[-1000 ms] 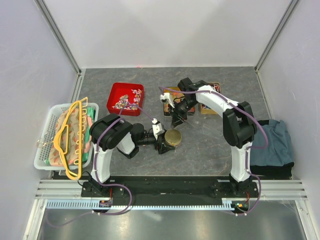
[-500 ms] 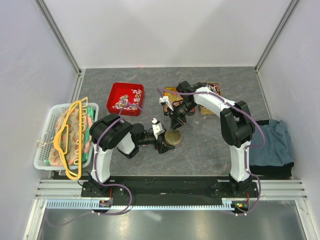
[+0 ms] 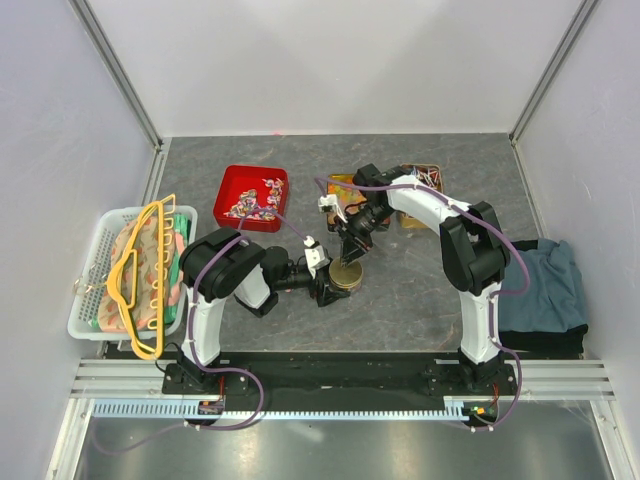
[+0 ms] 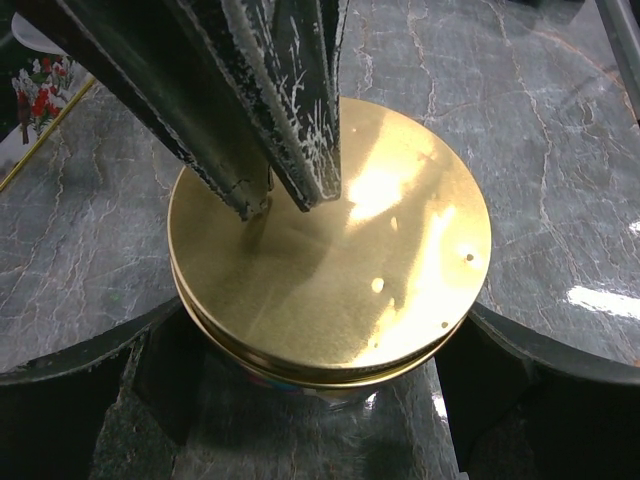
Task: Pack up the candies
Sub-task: Screw the bottle lid onto the packing bottle.
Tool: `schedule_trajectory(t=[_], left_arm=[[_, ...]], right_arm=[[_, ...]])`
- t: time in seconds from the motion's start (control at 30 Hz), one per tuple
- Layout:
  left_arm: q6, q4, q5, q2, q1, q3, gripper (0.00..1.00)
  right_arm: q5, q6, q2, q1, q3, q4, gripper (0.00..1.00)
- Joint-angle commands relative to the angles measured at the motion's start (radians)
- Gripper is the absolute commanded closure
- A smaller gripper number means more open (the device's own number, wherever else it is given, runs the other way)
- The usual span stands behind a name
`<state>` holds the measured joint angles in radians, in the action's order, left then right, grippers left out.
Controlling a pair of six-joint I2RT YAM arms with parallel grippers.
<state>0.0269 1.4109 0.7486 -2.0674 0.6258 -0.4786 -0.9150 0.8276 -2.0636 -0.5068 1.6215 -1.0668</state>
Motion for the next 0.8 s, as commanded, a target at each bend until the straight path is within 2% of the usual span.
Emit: schedule_trajectory(t=[0.0, 0.23, 0.5, 0.6, 0.77], left_arm=[[0.024, 0.174, -0.054, -0.023, 0.0, 0.0, 0.14], [0.021, 0.174, -0.052, -0.023, 0.0, 0.0, 0.14], [0.019, 0.172, -0.054, -0.02, 0.0, -0.002, 0.14], [0.019, 0.171, -0.055, -0.022, 0.0, -0.002, 0.14], [0.018, 0.169, -0.058, -0.022, 0.0, -0.003, 0.14]], right_arm=[[-0.005, 0.035, 0.013, -0.001, 0.058, -0.002, 0.72], [0.008, 0.028, -0.026, -0.001, 0.103, 0.004, 0.68], [0.038, 0.025, -0.095, -0.001, 0.124, 0.022, 0.67], [0.042, 0.031, -0.095, -0.001, 0.115, 0.022, 0.7], [0.048, 0.039, -0.058, 0.004, 0.063, 0.021, 0.8]])
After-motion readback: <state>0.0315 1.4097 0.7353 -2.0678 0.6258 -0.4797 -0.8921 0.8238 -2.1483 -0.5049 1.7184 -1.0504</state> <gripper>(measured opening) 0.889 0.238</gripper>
